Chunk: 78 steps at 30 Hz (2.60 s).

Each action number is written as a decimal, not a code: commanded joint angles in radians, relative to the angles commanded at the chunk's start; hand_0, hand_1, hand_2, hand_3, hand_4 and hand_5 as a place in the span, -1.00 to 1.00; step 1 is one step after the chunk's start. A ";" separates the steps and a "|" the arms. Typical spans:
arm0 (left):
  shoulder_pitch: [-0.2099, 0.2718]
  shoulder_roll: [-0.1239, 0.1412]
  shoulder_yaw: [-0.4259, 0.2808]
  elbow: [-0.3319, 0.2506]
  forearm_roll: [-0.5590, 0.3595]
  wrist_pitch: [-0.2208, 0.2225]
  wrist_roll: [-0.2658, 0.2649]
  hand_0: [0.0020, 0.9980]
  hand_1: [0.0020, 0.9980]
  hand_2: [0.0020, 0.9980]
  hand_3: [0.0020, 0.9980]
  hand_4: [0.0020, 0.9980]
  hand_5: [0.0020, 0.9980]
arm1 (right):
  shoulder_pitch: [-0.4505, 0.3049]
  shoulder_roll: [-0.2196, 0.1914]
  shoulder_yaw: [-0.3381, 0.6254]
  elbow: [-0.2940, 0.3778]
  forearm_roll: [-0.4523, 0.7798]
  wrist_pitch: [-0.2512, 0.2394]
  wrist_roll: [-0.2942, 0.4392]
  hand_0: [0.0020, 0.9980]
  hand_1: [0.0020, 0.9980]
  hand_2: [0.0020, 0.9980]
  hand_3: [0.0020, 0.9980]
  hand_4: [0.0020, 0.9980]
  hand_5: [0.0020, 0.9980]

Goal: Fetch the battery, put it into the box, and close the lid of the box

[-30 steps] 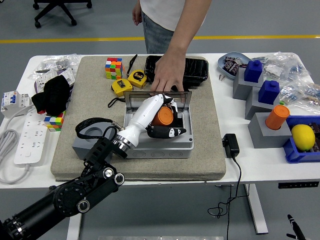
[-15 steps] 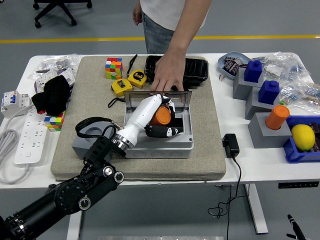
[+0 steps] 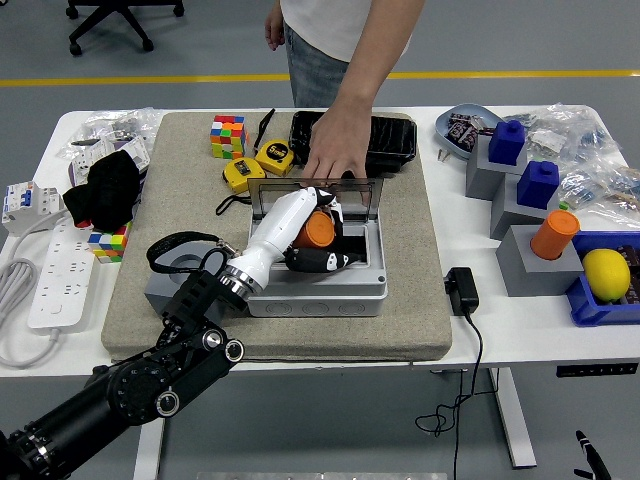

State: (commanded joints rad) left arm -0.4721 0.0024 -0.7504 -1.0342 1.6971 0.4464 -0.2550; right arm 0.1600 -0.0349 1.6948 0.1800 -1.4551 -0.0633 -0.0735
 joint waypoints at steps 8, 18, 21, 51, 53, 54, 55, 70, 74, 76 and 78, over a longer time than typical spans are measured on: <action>-0.001 0.001 -0.011 -0.005 0.007 0.001 -0.025 -0.85 -1.00 -0.88 -0.90 1.00 -0.69 | 0.003 0.000 -0.002 0.000 0.005 0.000 0.001 0.73 0.50 0.50 0.61 1.00 1.00; 0.000 0.002 -0.021 0.000 0.010 -0.037 -0.031 -0.45 -0.59 -0.54 -0.70 1.00 -0.38 | 0.004 0.000 -0.001 0.000 0.007 0.000 0.001 0.72 0.50 0.50 0.61 1.00 1.00; 0.001 0.002 -0.025 0.000 0.020 -0.057 -0.027 -0.45 -0.59 -0.54 -0.70 1.00 -0.38 | 0.004 0.000 -0.001 0.000 0.006 0.000 0.001 0.72 0.50 0.50 0.61 1.00 1.00; 0.001 0.007 -0.042 -0.009 0.053 -0.084 -0.018 0.78 0.71 0.47 0.18 1.00 -0.19 | 0.005 0.000 0.002 0.000 0.006 0.000 0.001 0.72 0.50 0.50 0.61 1.00 1.00; 0.002 0.008 -0.042 -0.011 0.050 -0.072 -0.025 0.78 0.71 0.47 0.18 1.00 -0.19 | 0.005 0.000 0.001 0.000 0.007 0.000 0.002 0.72 0.50 0.50 0.61 1.00 1.00; 0.004 0.009 -0.043 -0.014 0.049 -0.066 -0.029 0.78 0.71 0.47 0.18 1.00 -0.19 | 0.004 0.000 0.001 0.000 0.007 0.000 0.002 0.72 0.50 0.50 0.61 1.00 1.00; 0.005 0.011 -0.044 -0.019 0.050 -0.058 -0.034 0.61 0.43 0.28 0.14 1.00 -0.16 | 0.004 0.000 0.001 0.000 0.007 0.000 0.002 0.72 0.50 0.50 0.61 1.00 1.00; 0.012 0.021 -0.051 -0.106 0.054 0.002 -0.070 0.54 0.29 0.16 0.08 1.00 -0.15 | 0.001 0.000 0.003 0.000 0.005 0.000 0.001 0.72 0.50 0.50 0.61 1.00 1.00; 0.010 0.022 -0.055 -0.133 0.053 0.015 -0.078 0.48 0.17 0.06 0.07 1.00 -0.15 | 0.001 0.000 0.003 0.000 0.006 0.000 0.001 0.72 0.50 0.50 0.61 1.00 1.00; 0.009 0.023 -0.059 -0.150 0.056 0.020 -0.079 0.48 0.17 0.06 0.07 1.00 -0.15 | 0.001 0.000 0.003 0.000 0.006 0.000 0.001 0.72 0.50 0.50 0.61 1.00 1.00; 0.002 0.026 -0.064 -0.171 0.070 0.025 -0.072 0.48 0.17 0.06 0.07 1.00 -0.15 | 0.002 0.000 0.003 0.000 0.007 0.000 0.001 0.72 0.50 0.50 0.61 1.00 1.00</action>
State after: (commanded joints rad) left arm -0.4705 0.0287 -0.8144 -1.2051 1.7675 0.4716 -0.3273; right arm 0.1617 -0.0348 1.6980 0.1800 -1.4485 -0.0636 -0.0728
